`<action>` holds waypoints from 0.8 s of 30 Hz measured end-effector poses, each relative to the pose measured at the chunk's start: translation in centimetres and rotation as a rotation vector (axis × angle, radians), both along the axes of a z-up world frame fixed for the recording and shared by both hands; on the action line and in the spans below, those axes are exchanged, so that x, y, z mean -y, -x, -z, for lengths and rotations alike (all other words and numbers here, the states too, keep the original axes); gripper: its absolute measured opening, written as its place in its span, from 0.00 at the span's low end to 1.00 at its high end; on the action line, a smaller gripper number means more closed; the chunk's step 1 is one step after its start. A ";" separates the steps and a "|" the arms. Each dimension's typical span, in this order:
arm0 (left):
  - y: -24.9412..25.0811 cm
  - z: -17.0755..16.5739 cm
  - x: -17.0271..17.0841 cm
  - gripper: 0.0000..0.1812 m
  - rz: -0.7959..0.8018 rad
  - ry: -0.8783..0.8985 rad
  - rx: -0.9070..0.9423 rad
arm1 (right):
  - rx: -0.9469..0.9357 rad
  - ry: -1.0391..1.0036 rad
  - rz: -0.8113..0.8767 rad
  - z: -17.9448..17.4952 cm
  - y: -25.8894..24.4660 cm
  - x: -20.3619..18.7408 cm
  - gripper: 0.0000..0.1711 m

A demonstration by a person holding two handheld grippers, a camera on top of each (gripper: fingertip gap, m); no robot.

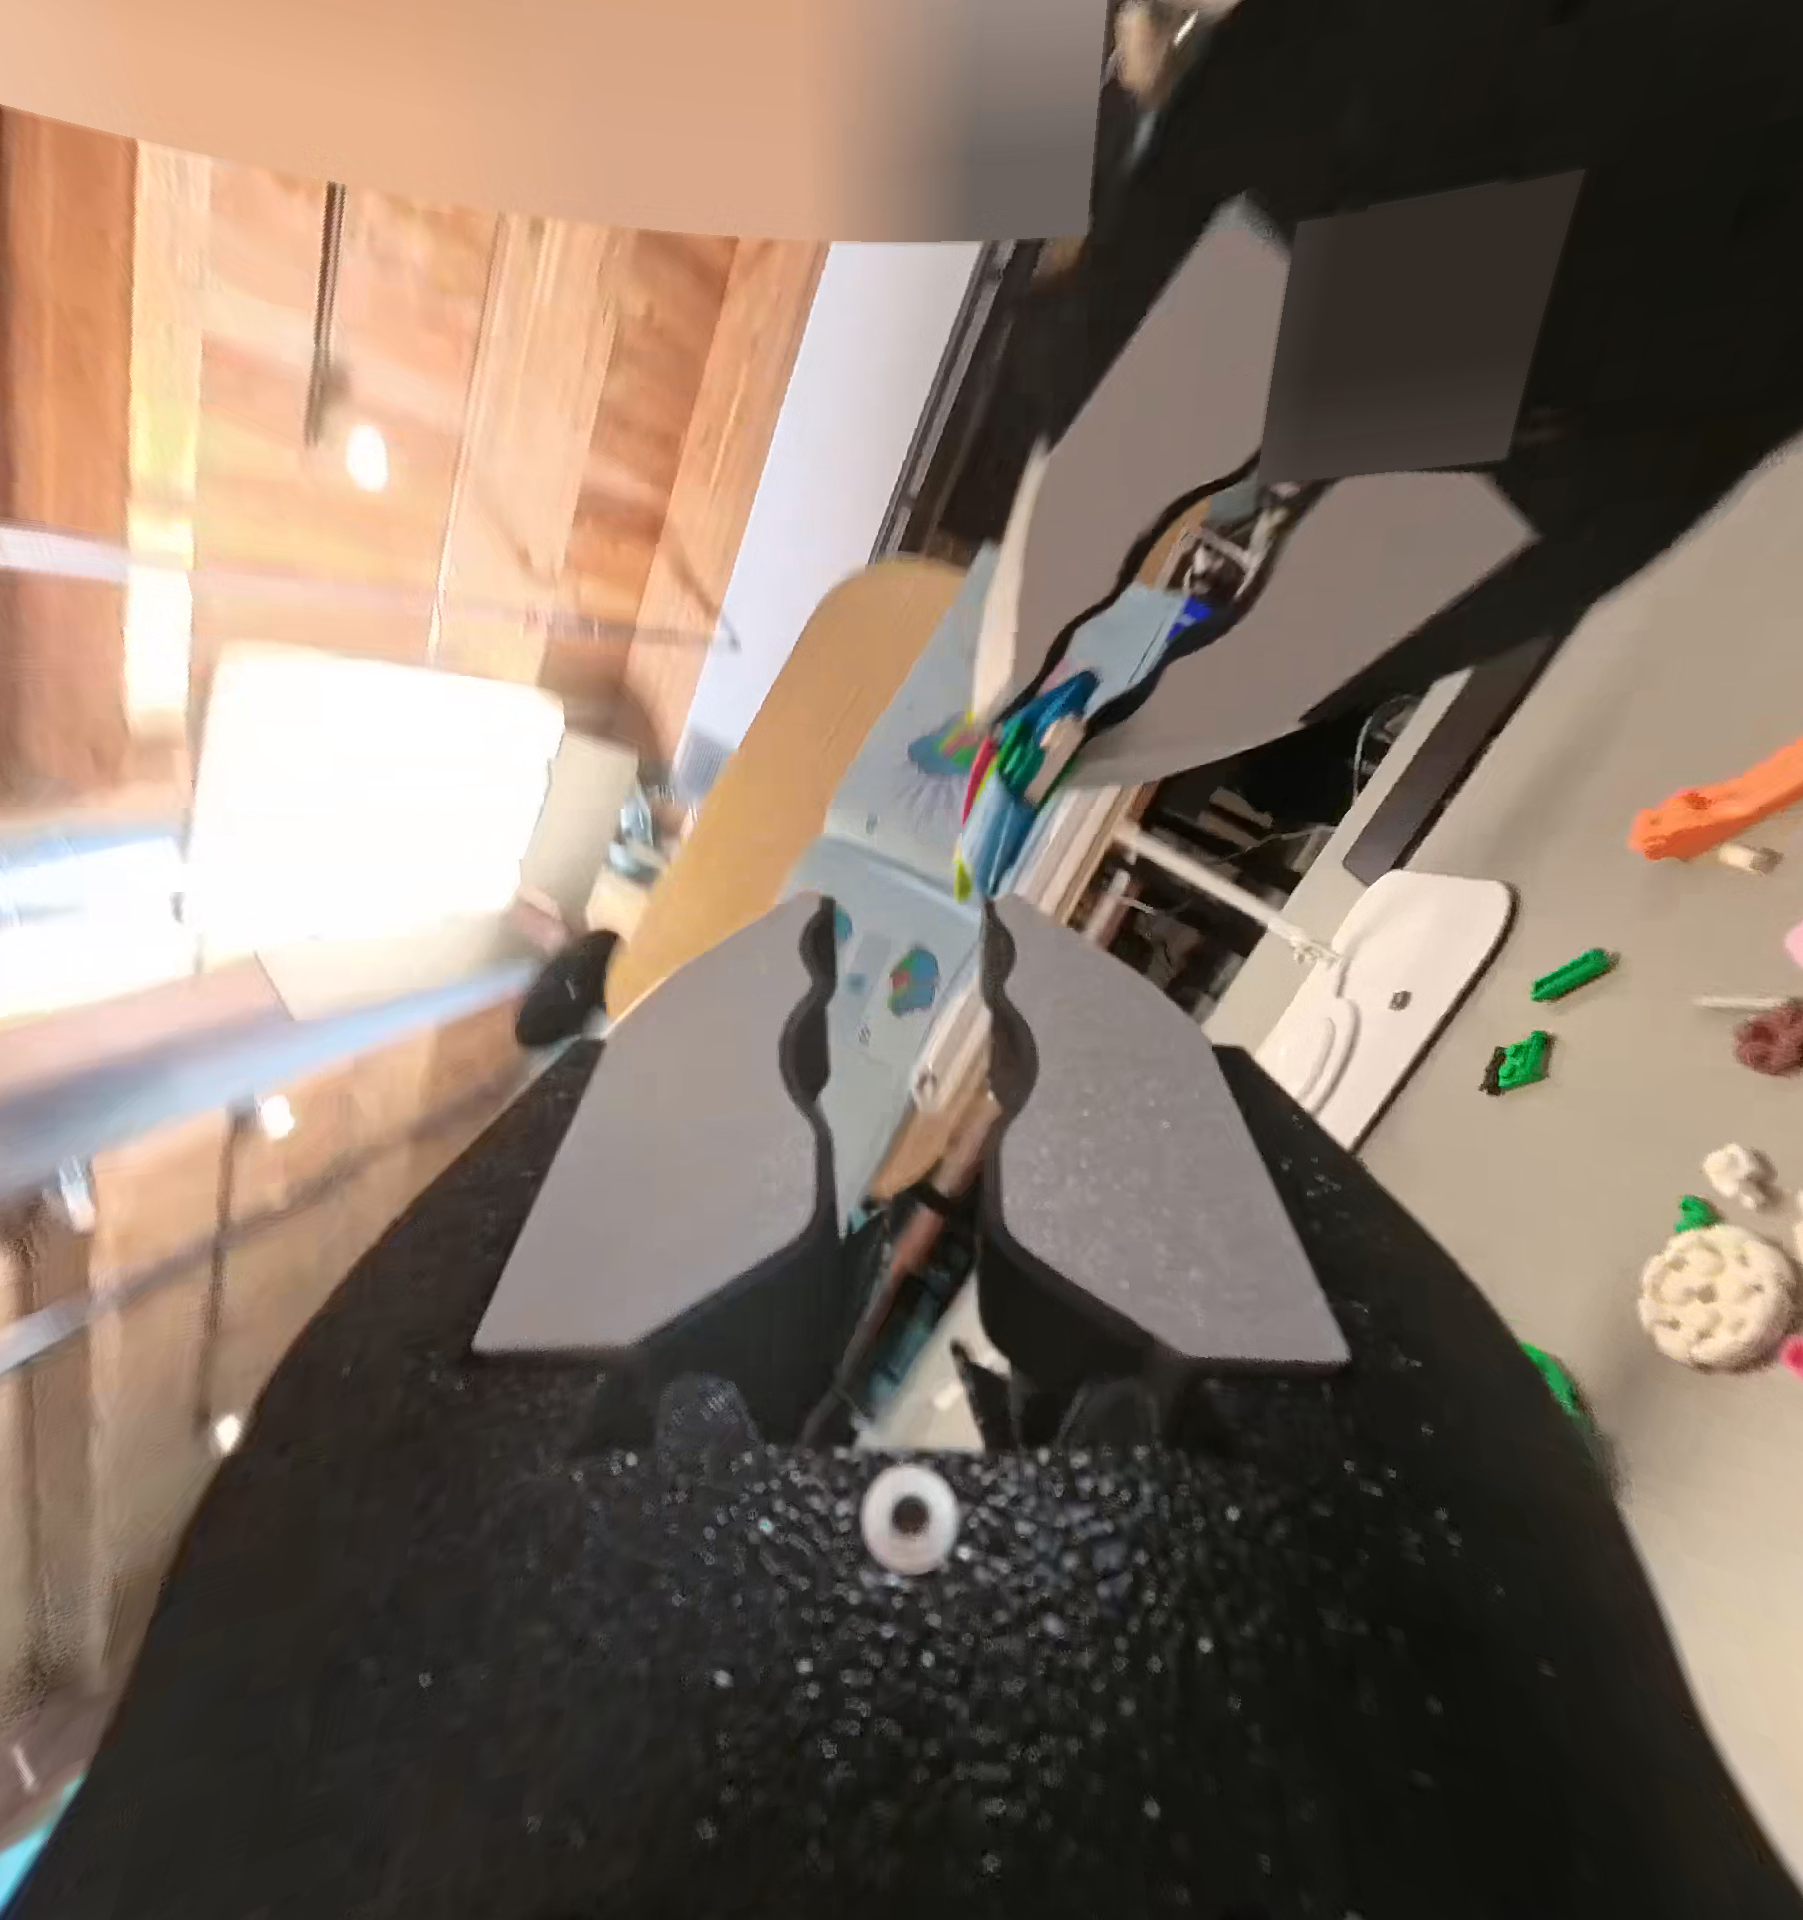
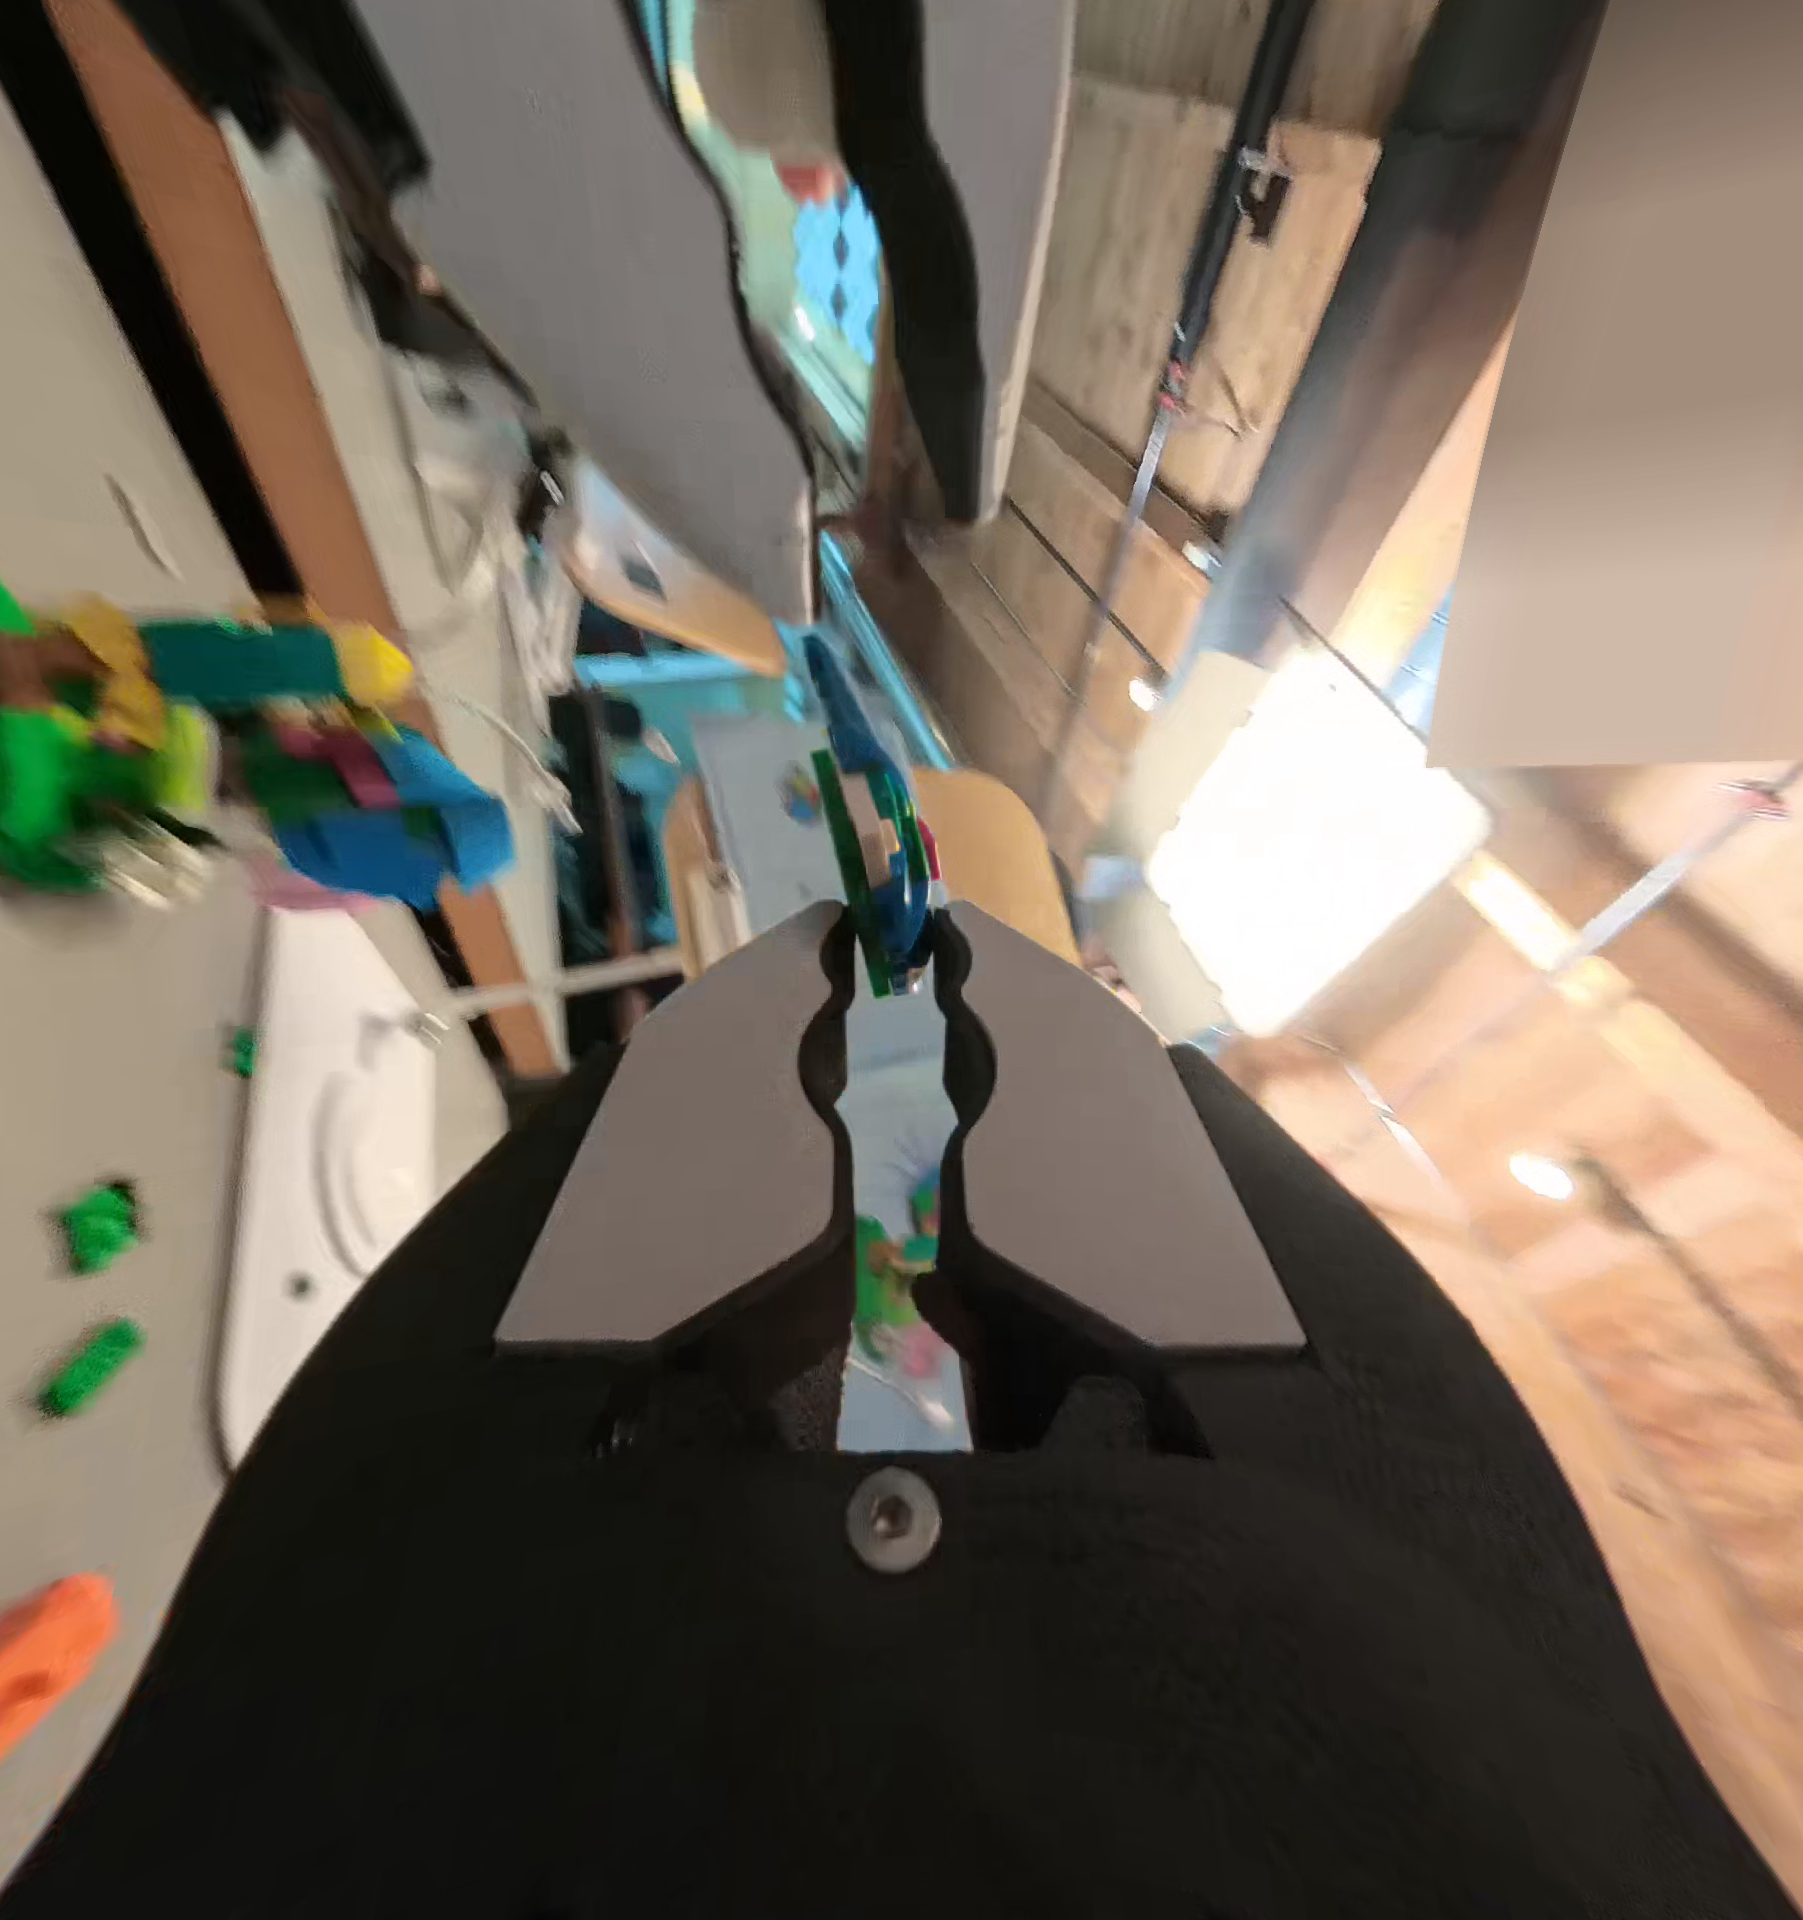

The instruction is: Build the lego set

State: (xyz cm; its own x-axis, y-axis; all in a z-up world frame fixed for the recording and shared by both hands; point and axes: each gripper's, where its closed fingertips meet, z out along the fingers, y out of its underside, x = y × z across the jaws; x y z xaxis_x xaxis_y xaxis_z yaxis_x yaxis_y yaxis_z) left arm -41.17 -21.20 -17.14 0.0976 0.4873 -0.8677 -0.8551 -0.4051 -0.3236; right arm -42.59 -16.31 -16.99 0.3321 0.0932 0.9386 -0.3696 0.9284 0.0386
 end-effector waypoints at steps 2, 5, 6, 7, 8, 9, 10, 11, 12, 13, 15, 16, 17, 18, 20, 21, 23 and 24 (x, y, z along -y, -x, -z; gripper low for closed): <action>3.1 0.5 0.0 0.15 -0.032 -0.116 0.219 | -0.090 -0.009 0.138 -0.5 1.1 -1.2 0.07; 5.8 1.2 -0.8 0.17 0.012 -0.225 0.400 | -0.088 0.013 0.170 -0.2 2.1 -1.5 0.07; 6.5 1.2 -0.9 0.17 0.017 -0.246 0.412 | -0.076 0.027 0.177 -0.1 2.5 -1.7 0.07; 7.1 1.3 -1.0 0.17 0.017 -0.259 0.423 | -0.068 0.035 0.185 -0.1 2.8 -1.8 0.07; 7.7 1.3 -1.2 0.17 0.025 -0.270 0.435 | -0.065 0.040 0.196 -0.1 3.0 -1.9 0.07; 8.1 1.1 -1.3 0.17 0.039 -0.283 0.438 | -0.065 0.046 0.207 -0.3 3.2 -2.0 0.07; 8.4 0.9 -1.4 0.17 0.052 -0.292 0.436 | -0.064 0.058 0.217 -0.4 3.3 -2.1 0.07; 8.8 0.7 -1.5 0.17 0.060 -0.295 0.429 | -0.060 0.076 0.227 -0.6 3.5 -2.2 0.07; 9.1 0.6 -1.7 0.17 0.068 -0.295 0.421 | -0.056 0.091 0.239 -0.7 3.6 -2.4 0.07; 9.4 0.6 -1.9 0.17 0.082 -0.292 0.422 | -0.054 0.104 0.252 -0.8 3.8 -2.5 0.07; 9.9 1.1 -2.6 0.17 0.129 -0.287 0.449 | -0.051 0.129 0.270 -0.7 4.0 -2.7 0.07; 10.0 1.4 -2.7 0.17 0.144 -0.292 0.458 | -0.049 0.149 0.269 -0.4 4.1 -2.7 0.07; 9.8 1.6 -2.7 0.17 0.152 -0.276 0.451 | -0.043 0.173 0.259 -0.1 4.2 -2.6 0.07; 9.4 1.6 -2.6 0.17 0.150 -0.251 0.421 | -0.034 0.197 0.245 0.4 4.4 -2.4 0.07; 8.6 1.7 -2.0 0.16 0.137 -0.221 0.360 | -0.008 0.217 0.211 1.5 4.6 -1.8 0.07; 8.3 1.8 -1.8 0.16 0.135 -0.209 0.346 | -0.009 0.212 0.193 2.1 4.6 -1.5 0.07; 8.0 2.1 -1.6 0.16 0.126 -0.194 0.328 | -0.012 0.206 0.166 3.0 4.6 -1.1 0.07; 8.1 2.2 -1.7 0.16 0.118 -0.185 0.322 | -0.010 0.212 0.158 3.4 4.6 -1.0 0.07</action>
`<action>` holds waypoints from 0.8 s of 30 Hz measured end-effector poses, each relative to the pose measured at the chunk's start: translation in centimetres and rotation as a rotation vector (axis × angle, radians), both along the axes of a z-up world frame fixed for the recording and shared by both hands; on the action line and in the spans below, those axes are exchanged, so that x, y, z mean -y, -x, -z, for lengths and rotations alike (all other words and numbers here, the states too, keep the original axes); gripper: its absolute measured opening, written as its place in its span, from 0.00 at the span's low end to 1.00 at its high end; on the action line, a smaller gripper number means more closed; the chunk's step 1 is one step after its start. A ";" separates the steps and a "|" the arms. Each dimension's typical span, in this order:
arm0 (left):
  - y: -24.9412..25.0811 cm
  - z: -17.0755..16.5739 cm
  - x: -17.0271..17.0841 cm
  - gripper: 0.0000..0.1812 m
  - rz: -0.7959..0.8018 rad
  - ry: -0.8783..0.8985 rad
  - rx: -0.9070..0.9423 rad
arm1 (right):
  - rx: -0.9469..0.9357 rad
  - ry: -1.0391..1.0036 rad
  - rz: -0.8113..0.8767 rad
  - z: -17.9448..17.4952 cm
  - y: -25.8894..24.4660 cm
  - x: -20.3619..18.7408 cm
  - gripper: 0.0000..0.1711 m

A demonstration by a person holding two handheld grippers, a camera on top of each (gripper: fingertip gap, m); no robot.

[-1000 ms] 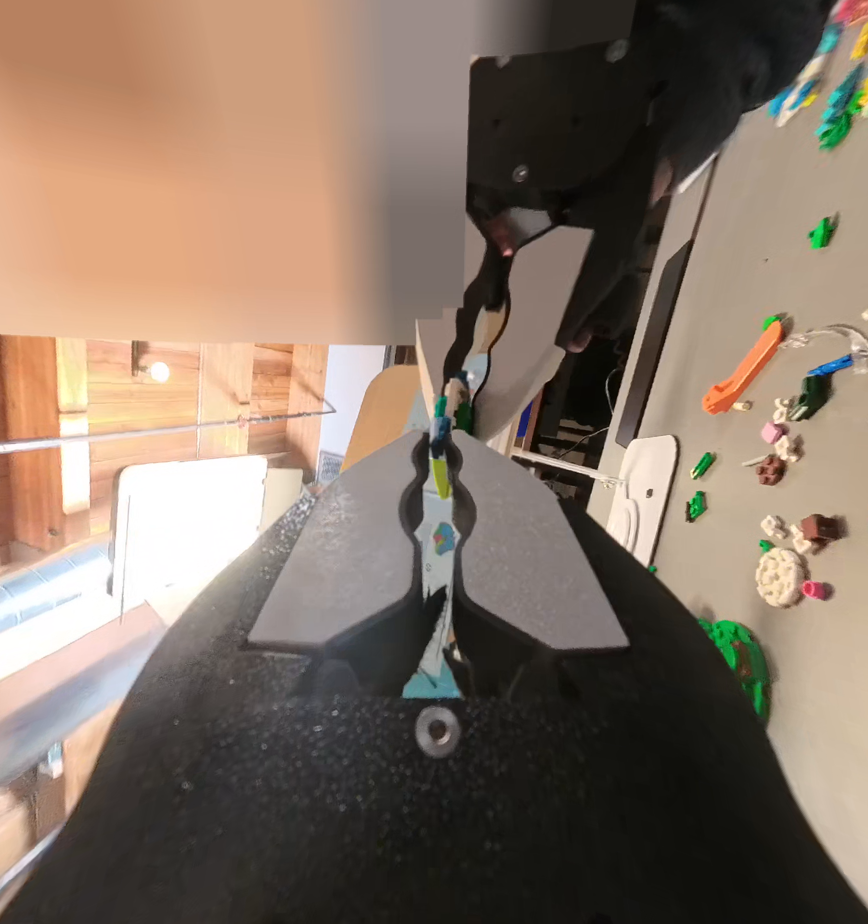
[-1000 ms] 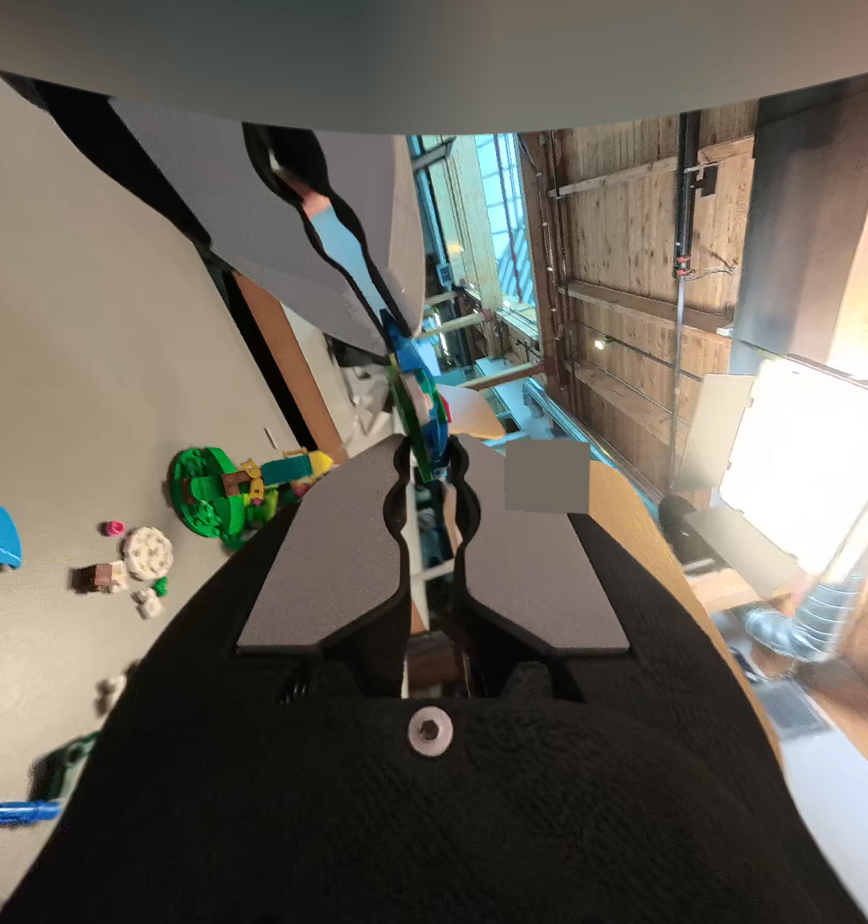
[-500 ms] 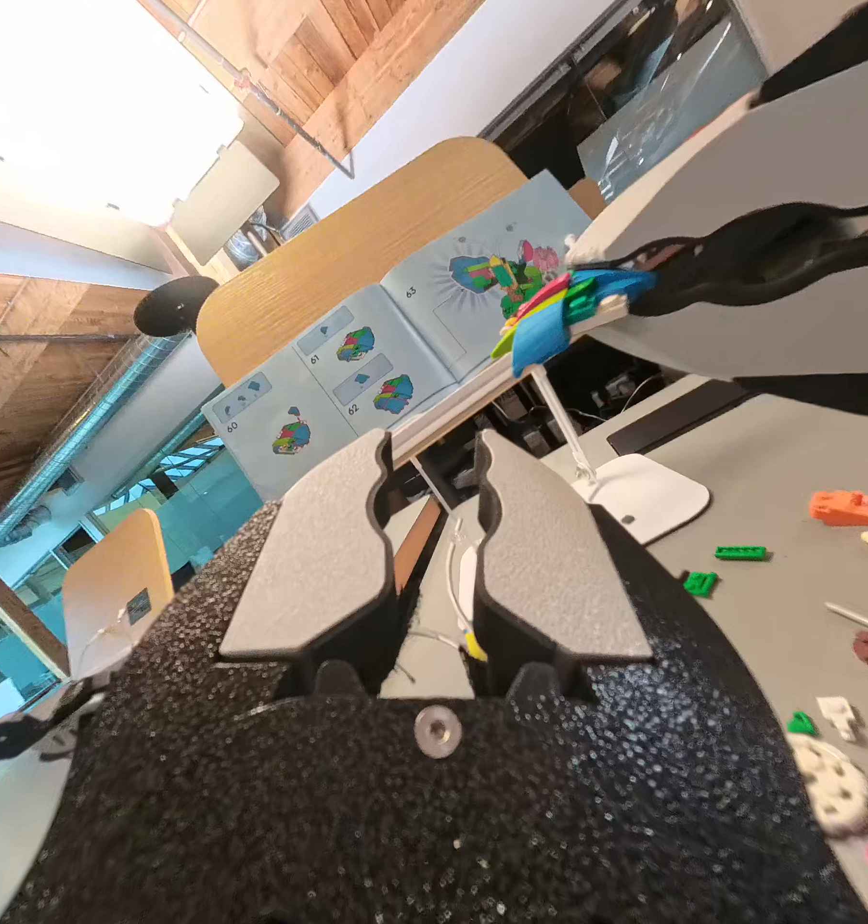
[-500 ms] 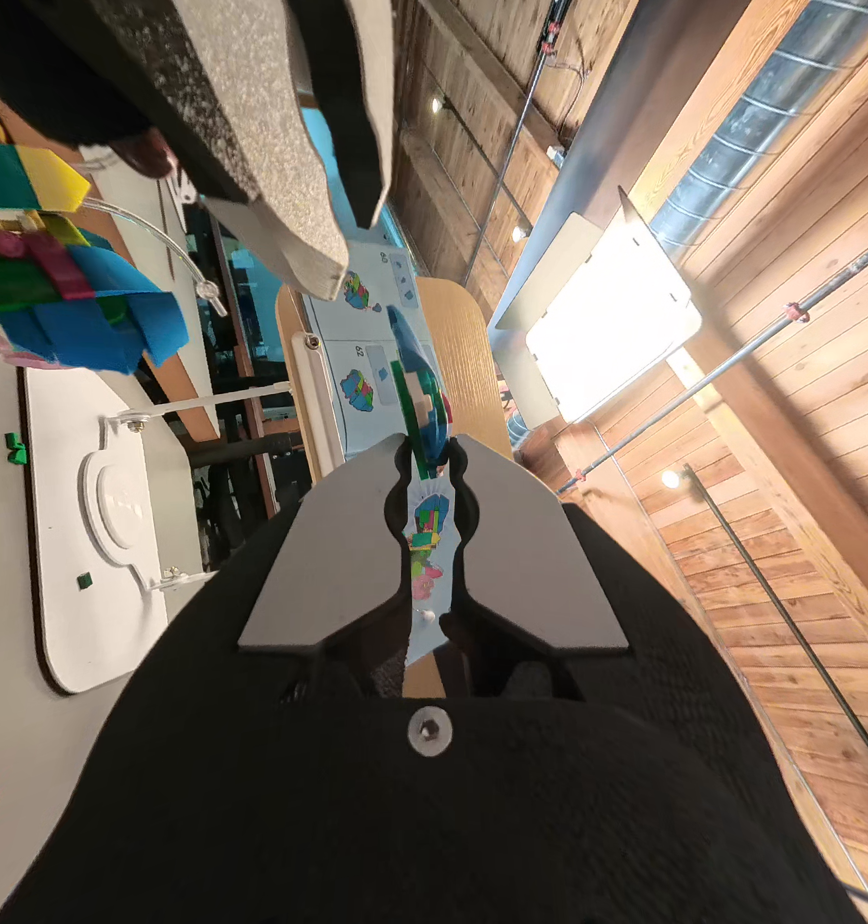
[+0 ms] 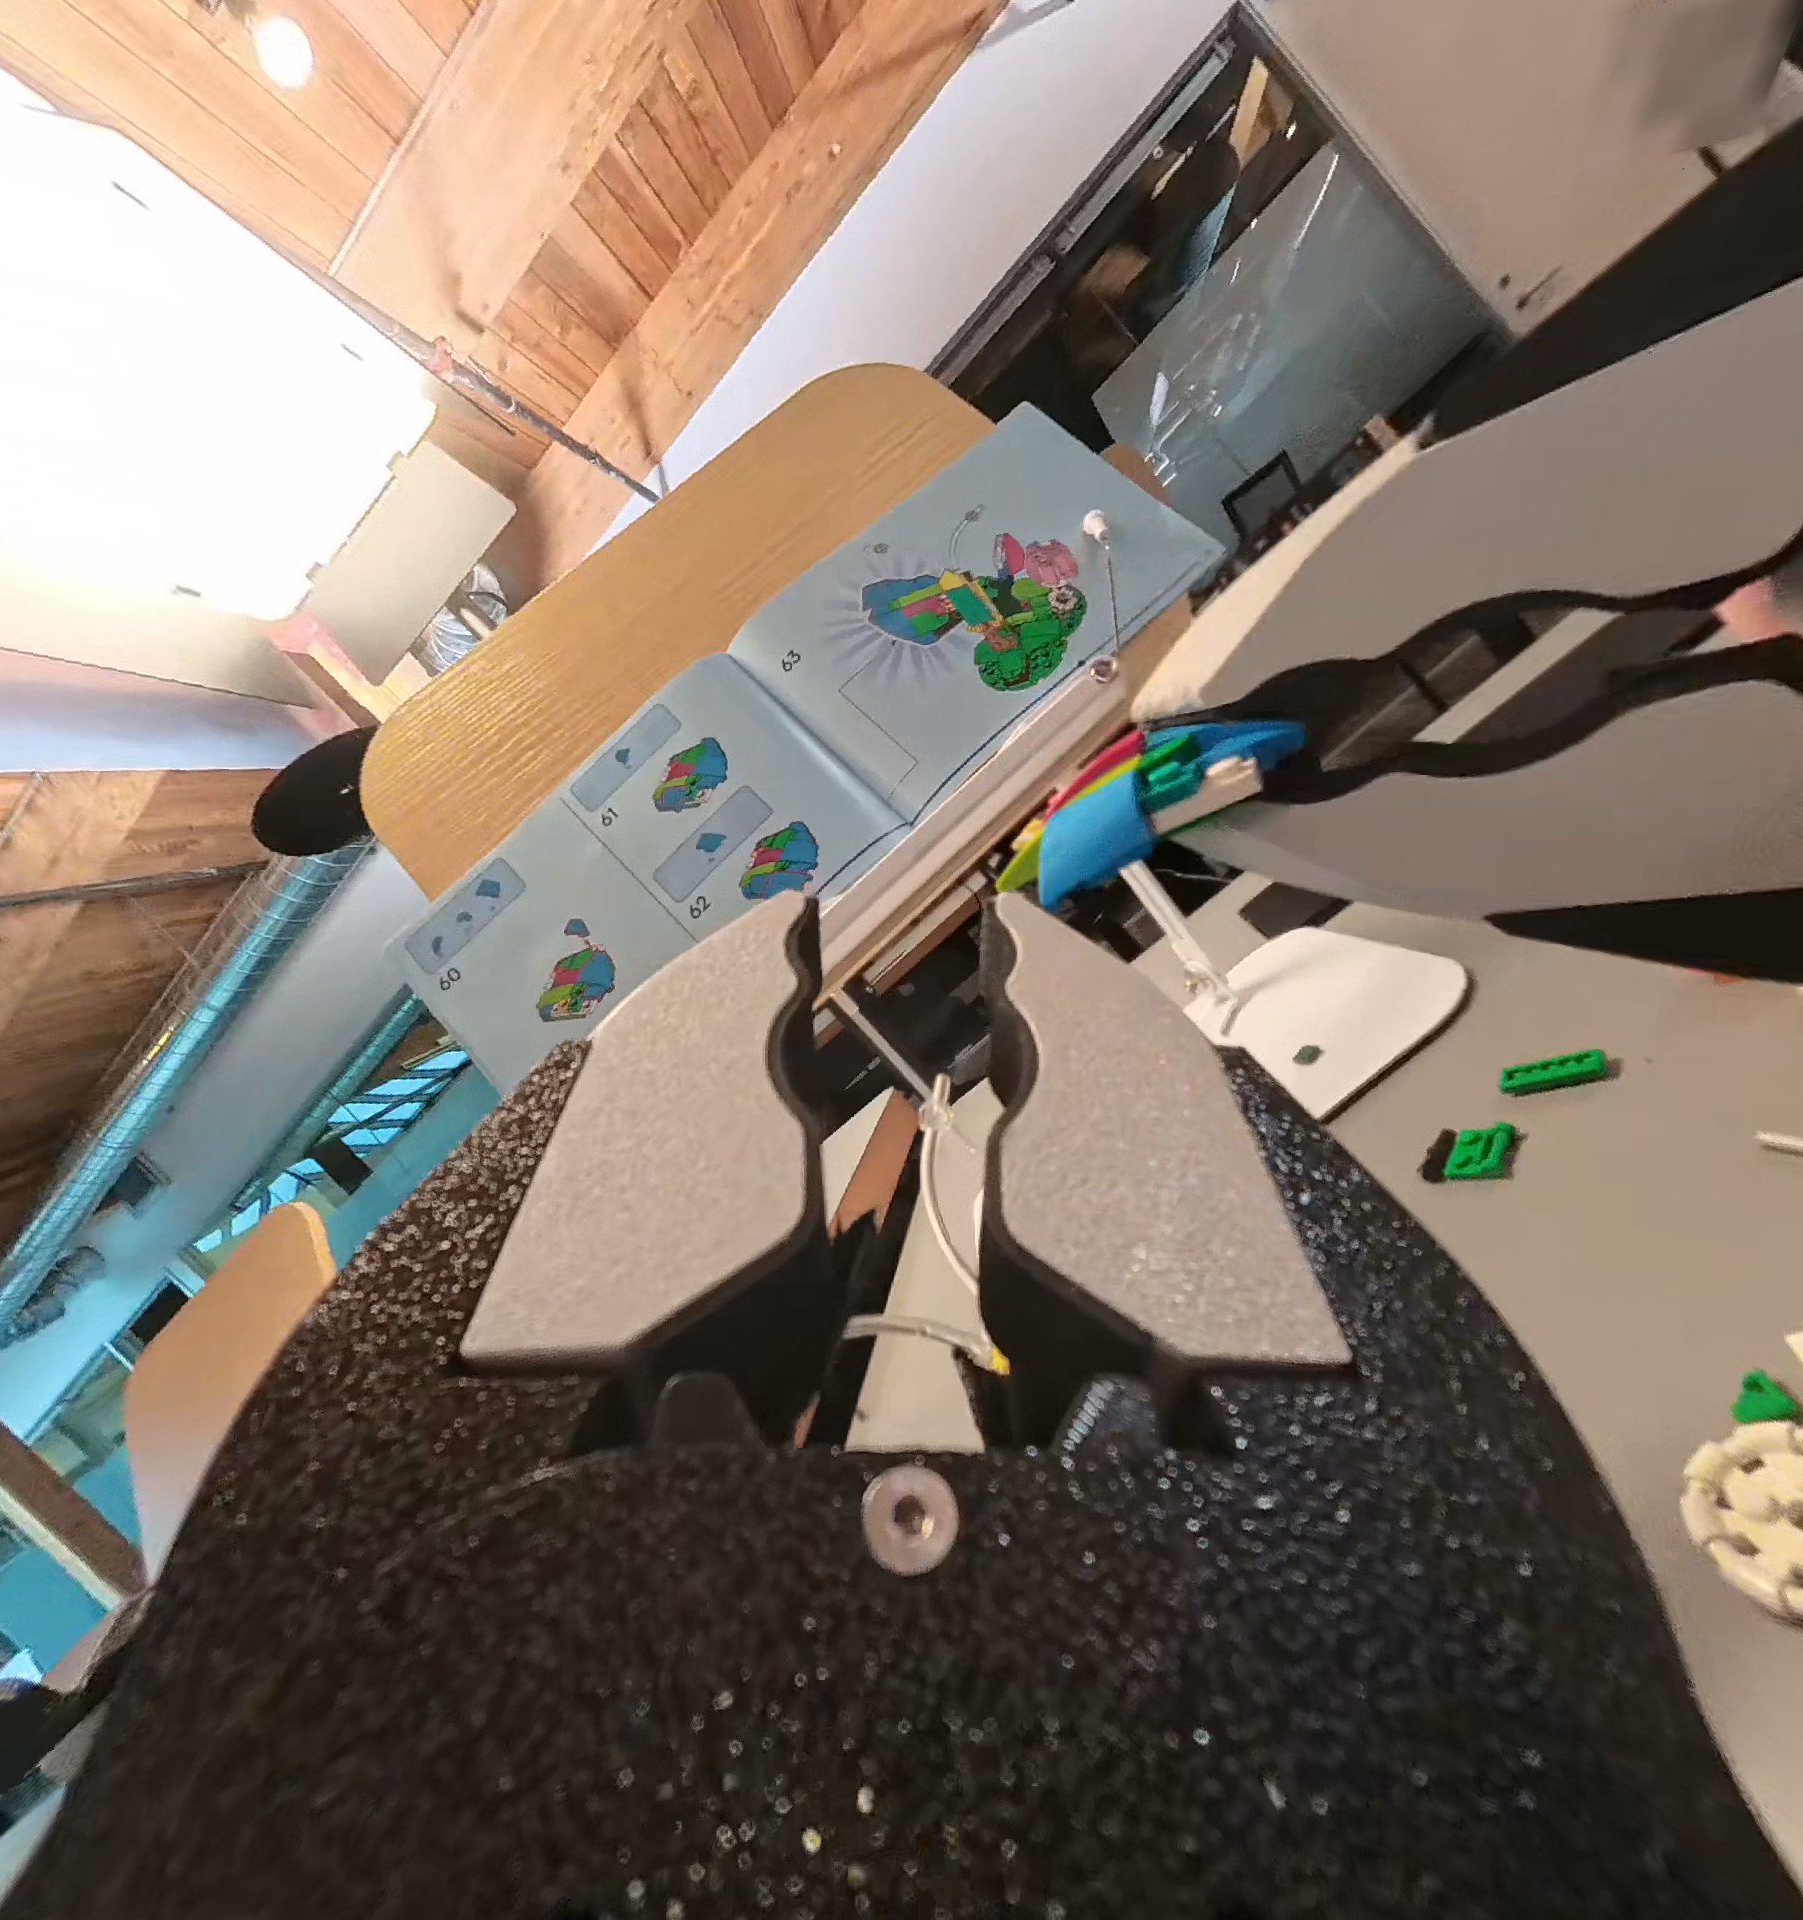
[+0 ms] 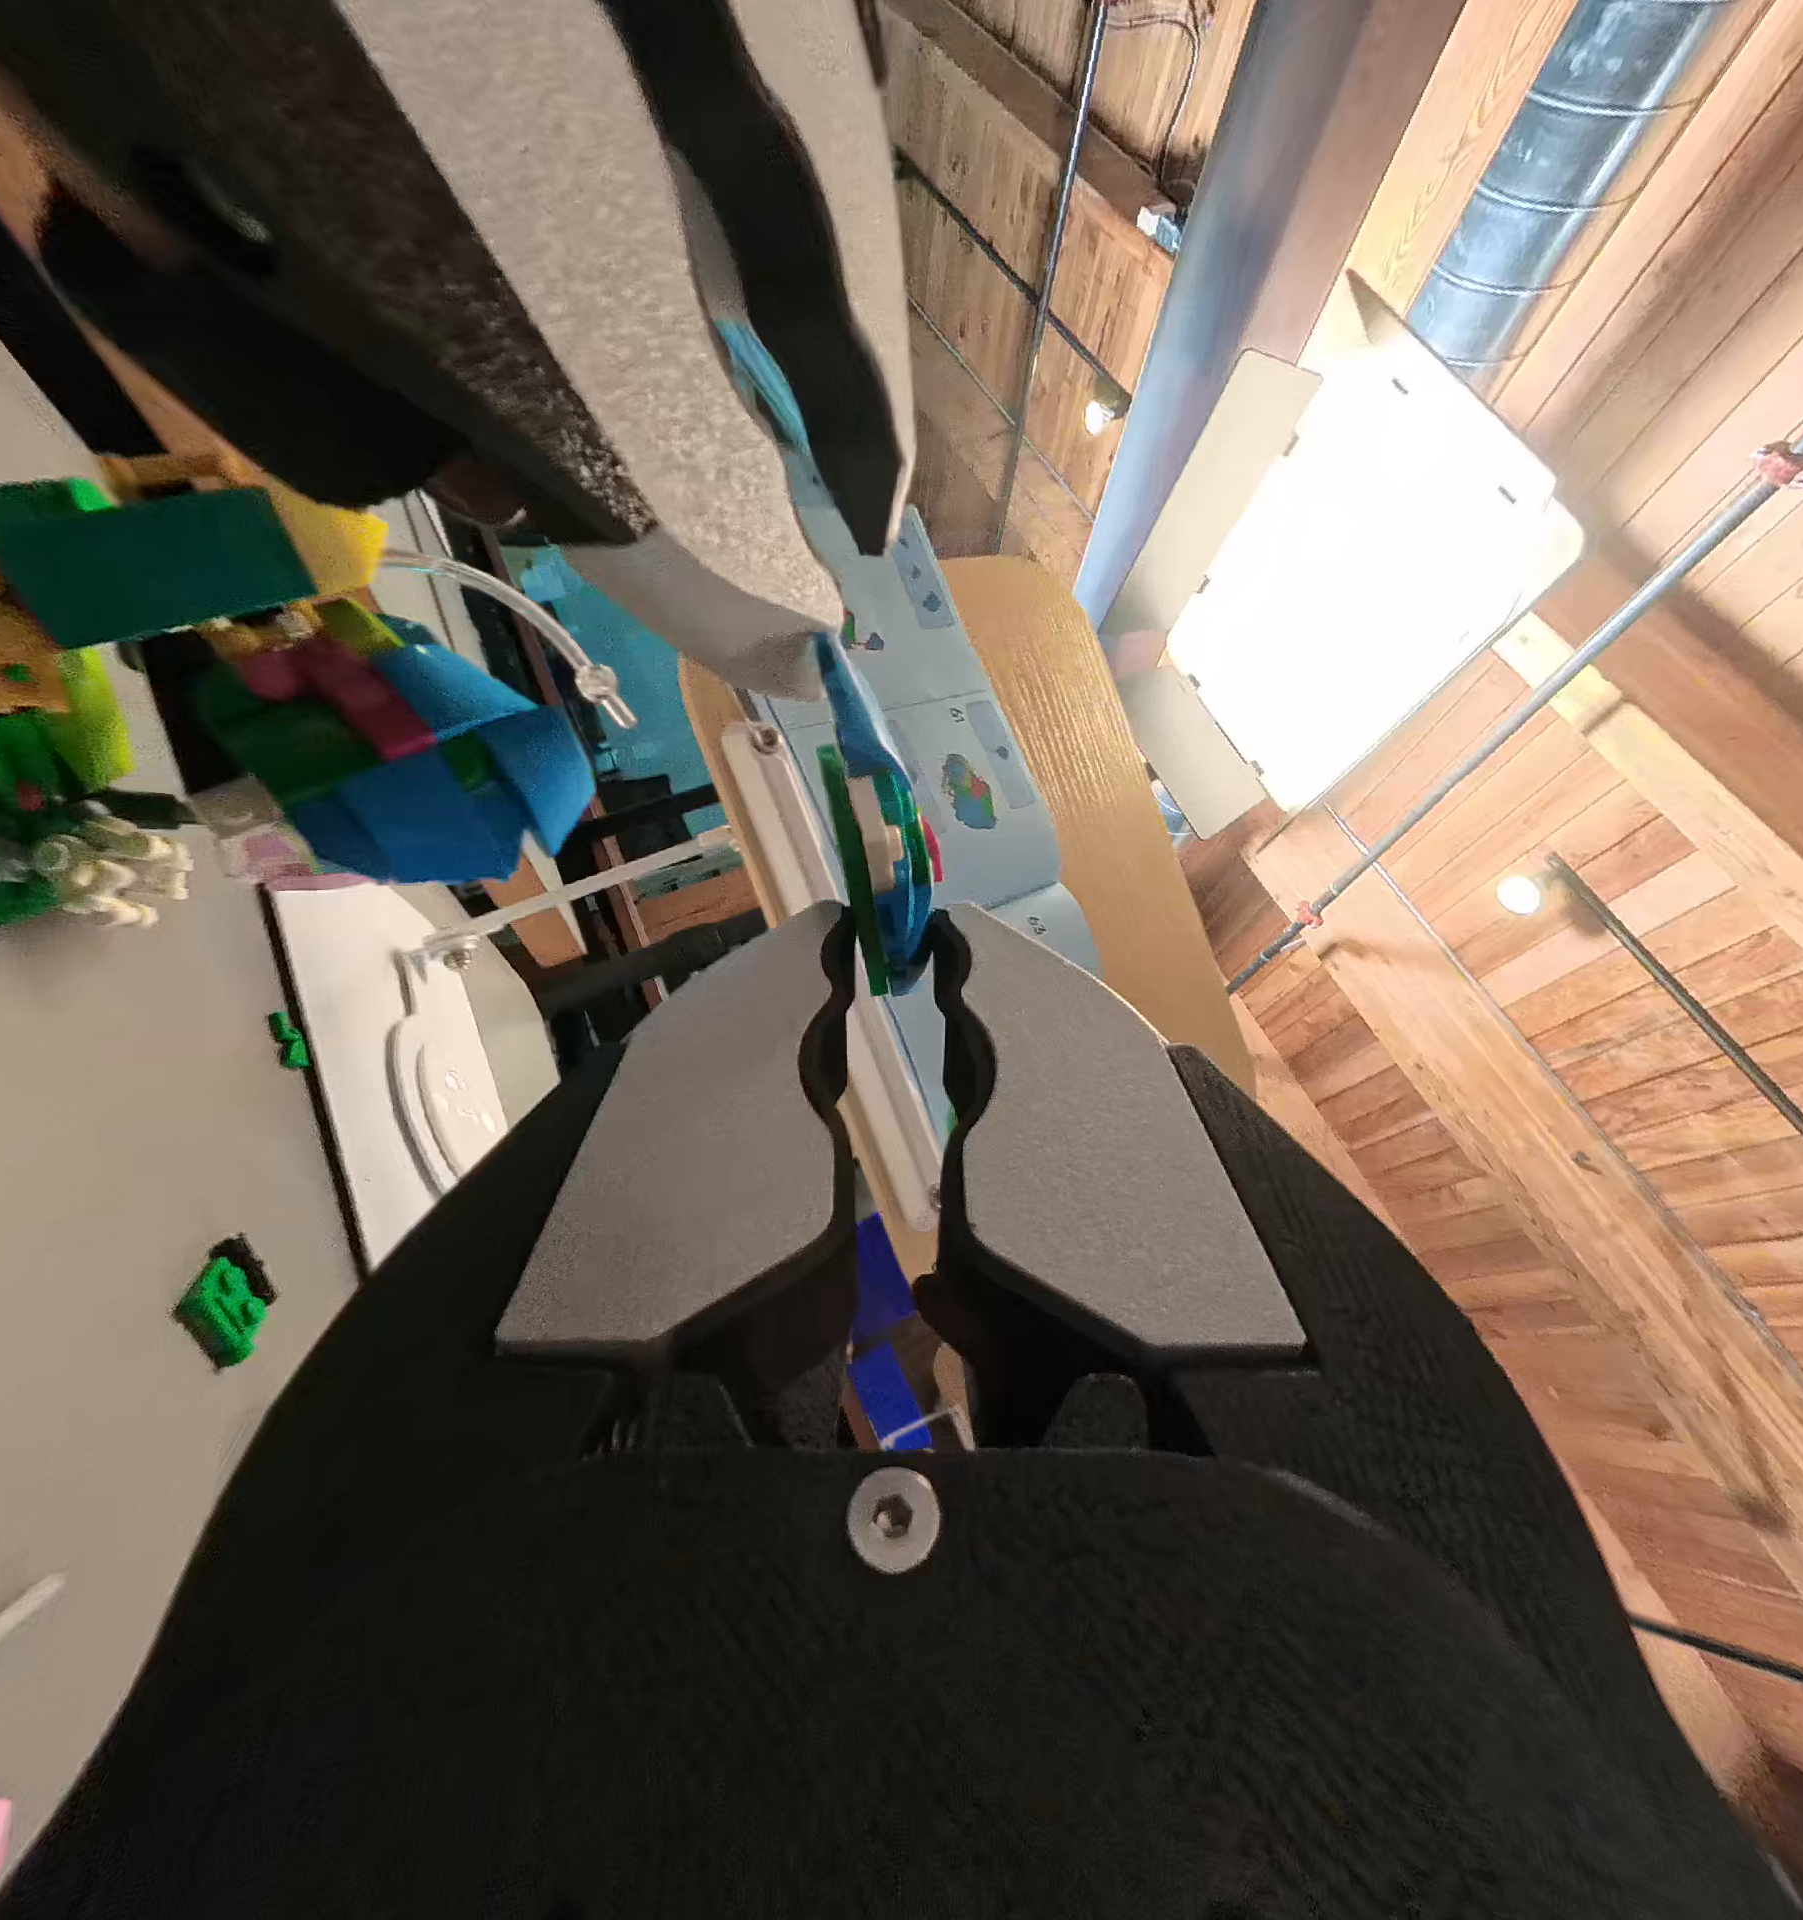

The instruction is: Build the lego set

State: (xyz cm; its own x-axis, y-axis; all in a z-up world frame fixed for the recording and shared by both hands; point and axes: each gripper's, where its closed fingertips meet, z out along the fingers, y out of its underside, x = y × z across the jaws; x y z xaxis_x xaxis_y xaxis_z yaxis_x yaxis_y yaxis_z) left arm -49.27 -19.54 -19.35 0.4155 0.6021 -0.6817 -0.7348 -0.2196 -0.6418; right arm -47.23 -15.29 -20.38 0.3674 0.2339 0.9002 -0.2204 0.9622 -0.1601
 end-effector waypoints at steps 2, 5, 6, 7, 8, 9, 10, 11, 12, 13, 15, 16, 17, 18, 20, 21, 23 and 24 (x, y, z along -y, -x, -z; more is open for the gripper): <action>0.0 0.4 -0.2 0.17 0.002 0.027 -0.009 | 0.006 0.028 -0.016 0.4 0.0 -0.1 0.07; -0.3 1.0 -0.7 0.19 0.014 0.095 -0.061 | 0.008 0.068 -0.031 0.6 -0.2 -0.7 0.07; -0.7 1.4 -1.1 0.21 0.026 0.138 -0.093 | 0.011 0.078 -0.032 0.8 -0.2 -1.0 0.07; -1.1 2.0 -1.6 0.24 0.045 0.193 -0.132 | 0.018 0.090 -0.033 0.9 -0.2 -1.2 0.07; -1.7 2.6 -2.1 0.27 0.064 0.259 -0.178 | 0.025 0.101 -0.036 1.1 -0.1 -1.4 0.07; -2.1 3.2 -2.4 0.28 0.068 0.313 -0.225 | 0.030 0.108 -0.041 1.2 0.0 -1.5 0.07; -2.4 3.7 -2.7 0.29 0.064 0.352 -0.258 | 0.032 0.109 -0.048 1.3 0.0 -1.5 0.07; -2.6 4.0 -3.0 0.28 0.060 0.375 -0.275 | 0.033 0.107 -0.056 1.4 -0.1 -1.3 0.07; -2.7 4.1 -3.1 0.27 0.047 0.378 -0.286 | 0.035 0.101 -0.063 1.5 -0.1 -1.1 0.07; -2.6 3.9 -3.0 0.24 0.027 0.369 -0.298 | 0.036 0.092 -0.068 1.6 -0.1 -0.8 0.07; -2.7 3.6 -2.9 0.22 0.021 0.355 -0.306 | 0.035 0.076 -0.074 1.7 -0.2 -0.5 0.07; -2.7 3.5 -2.8 0.23 0.025 0.344 -0.299 | 0.035 0.075 -0.076 1.8 -0.2 -0.4 0.07; -2.6 3.5 -2.7 0.23 0.025 0.337 -0.290 | 0.036 0.077 -0.077 1.8 -0.2 -0.4 0.07; -2.4 3.5 -2.6 0.24 0.026 0.333 -0.281 | 0.037 0.080 -0.077 1.8 -0.2 -0.5 0.07; -2.2 3.6 -2.6 0.26 0.027 0.333 -0.267 | 0.042 0.089 -0.078 1.8 -0.1 -0.6 0.07; -2.2 3.7 -2.6 0.26 0.032 0.332 -0.263 | 0.045 0.094 -0.079 1.9 0.0 -0.7 0.07; -2.4 3.6 -2.7 0.26 0.044 0.321 -0.262 | 0.048 0.105 -0.077 1.9 0.1 -0.9 0.07; -2.6 3.5 -2.7 0.27 0.050 0.312 -0.264 | 0.049 0.111 -0.078 1.9 0.1 -1.0 0.07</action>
